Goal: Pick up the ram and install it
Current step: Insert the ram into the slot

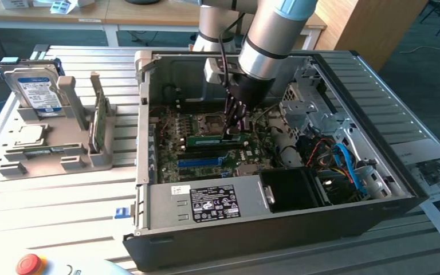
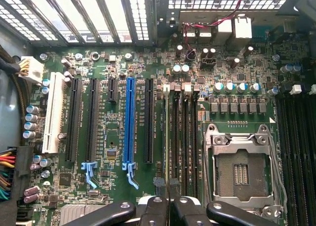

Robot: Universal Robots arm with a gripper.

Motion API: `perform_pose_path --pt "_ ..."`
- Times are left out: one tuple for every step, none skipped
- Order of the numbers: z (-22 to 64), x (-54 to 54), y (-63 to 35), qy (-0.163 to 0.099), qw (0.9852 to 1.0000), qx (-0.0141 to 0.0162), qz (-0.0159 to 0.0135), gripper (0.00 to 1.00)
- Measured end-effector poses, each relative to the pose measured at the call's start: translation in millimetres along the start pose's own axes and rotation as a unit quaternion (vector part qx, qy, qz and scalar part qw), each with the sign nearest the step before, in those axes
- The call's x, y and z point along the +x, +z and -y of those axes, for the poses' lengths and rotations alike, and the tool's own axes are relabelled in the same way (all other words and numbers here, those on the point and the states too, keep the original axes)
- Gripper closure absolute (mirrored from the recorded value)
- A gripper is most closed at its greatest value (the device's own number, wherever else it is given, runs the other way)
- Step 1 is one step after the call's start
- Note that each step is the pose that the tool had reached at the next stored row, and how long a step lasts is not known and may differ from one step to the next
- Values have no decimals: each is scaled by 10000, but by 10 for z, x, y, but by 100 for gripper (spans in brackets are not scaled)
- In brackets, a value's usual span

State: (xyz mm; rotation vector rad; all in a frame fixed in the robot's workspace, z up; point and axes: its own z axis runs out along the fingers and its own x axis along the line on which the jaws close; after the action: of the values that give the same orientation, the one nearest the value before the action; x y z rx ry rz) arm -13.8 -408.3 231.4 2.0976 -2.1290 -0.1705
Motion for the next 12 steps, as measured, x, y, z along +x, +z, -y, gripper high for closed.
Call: perform_pose_path --pt "1 -1 3 0 10000 0 0 88" --pt "1 -1 6 0 10000 1 -1 88" --pt "2 0 9 0 10000 1 -3 88" --pt "2 0 10 1 10000 0 -4 88" --pt "2 0 11 1 10000 1 -4 88" --pt "2 -1 13 0 10000 1 -3 88" --pt "3 -1 15 1 10000 2 -3 88" --pt "3 -3 16 0 10000 2 -2 88" --pt "3 -7 17 1 10000 2 -2 88" --pt "3 -11 17 1 10000 2 -2 88" --pt "3 -14 17 1 10000 2 -3 88" --pt "3 -14 17 0 10000 2 -3 88"
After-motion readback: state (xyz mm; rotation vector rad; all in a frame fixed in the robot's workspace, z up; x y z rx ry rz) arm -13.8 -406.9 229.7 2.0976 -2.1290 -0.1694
